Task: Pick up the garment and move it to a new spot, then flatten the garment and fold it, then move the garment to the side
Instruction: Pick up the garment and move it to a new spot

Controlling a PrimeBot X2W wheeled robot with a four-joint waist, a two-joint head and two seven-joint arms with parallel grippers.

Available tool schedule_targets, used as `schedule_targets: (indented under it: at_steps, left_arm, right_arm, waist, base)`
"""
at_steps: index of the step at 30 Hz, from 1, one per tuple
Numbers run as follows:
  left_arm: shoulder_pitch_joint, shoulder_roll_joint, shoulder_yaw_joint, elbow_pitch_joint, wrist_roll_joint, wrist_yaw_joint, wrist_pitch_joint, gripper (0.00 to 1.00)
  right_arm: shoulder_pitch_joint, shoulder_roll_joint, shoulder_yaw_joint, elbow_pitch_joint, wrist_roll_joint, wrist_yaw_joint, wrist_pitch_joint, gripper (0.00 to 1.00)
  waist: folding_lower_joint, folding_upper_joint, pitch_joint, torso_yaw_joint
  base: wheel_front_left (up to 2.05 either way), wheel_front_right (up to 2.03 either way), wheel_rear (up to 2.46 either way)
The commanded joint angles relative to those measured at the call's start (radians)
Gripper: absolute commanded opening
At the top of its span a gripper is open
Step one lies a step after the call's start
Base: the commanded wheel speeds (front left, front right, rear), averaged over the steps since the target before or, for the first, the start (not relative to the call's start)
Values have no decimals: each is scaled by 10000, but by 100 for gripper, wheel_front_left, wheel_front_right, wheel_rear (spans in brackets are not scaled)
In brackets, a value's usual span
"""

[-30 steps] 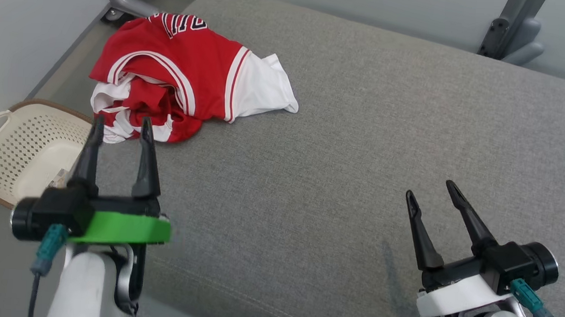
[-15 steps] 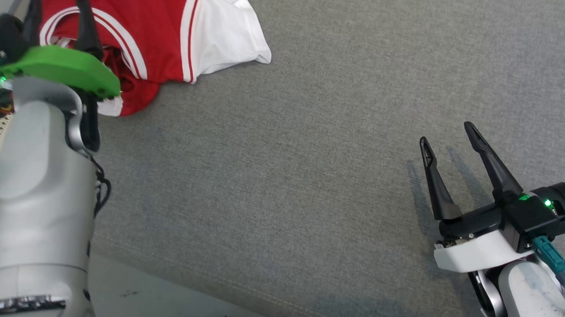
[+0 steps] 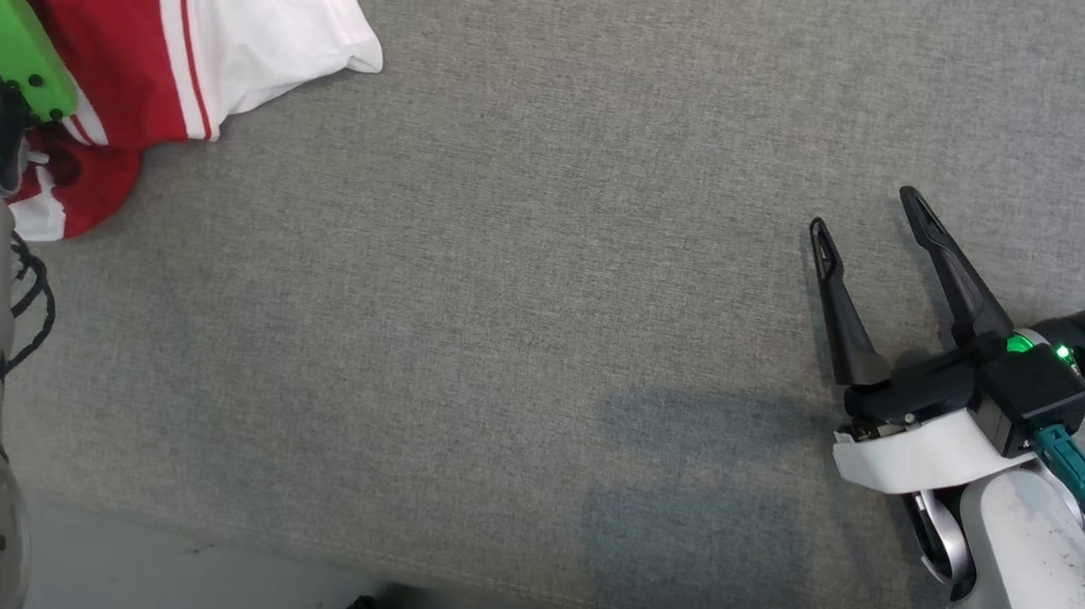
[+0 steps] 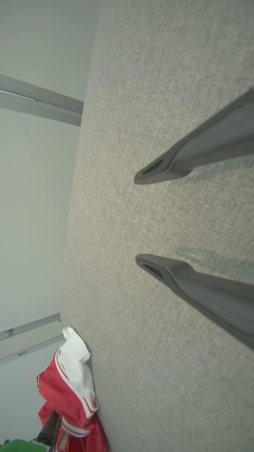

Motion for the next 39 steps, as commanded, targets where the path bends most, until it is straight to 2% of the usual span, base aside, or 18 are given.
schedule_targets:
  at_steps: [1,6,7,10,18,26,32,39]
  left_arm:
    - [-258,153,-129,134,167,-78,240,100]
    - [-497,353,-445,479,305,-345,954,100]
    - [-492,366,-469,516,279,-402,1007,0]
    - [-457,433,-532,528,253,-520,857,0]
    - [-184,482,-584,-67,223,-427,-1579,0]
    - [-11,396,-699,-685,24,-877,-3286,0]
    - [-46,492,-968,-1215,49,-1037,-3766,0]
    - [-74,372,-1268,-1964,-157,-1158,-3780,0]
  right_arm:
    - [-142,12,-22,15,-3,-3,-28,100]
    - [-219,59,-41,71,10,-6,-19,100]
    - [-247,80,-47,86,13,-8,-19,100]
    - [-346,149,-2,103,20,-8,-18,100]
    - [-307,367,2,206,102,-6,-20,100]
    - [27,719,9,396,219,-6,-20,100]
    - [437,1055,36,551,312,-6,-20,100]
    - [864,1355,9,644,387,-6,-21,100]
  waist:
    - [-4,-1,389,-409]
    - [-4,-1,480,-493]
    - [-4,-1,487,-502]
    - [-4,-1,477,-519]
    - [-4,-1,-67,-476]
    - [-4,-1,-1371,-432]
    - [-4,-1,-2394,-589]
    - [-4,-1,-3199,-981]
  base:
    - [0,0,0]
    - [0,0,0]
    - [0,0,0]
    - [0,0,0]
    - [0,0,0]
    - [0,0,0]
    - [0,0,0]
    - [0,0,0]
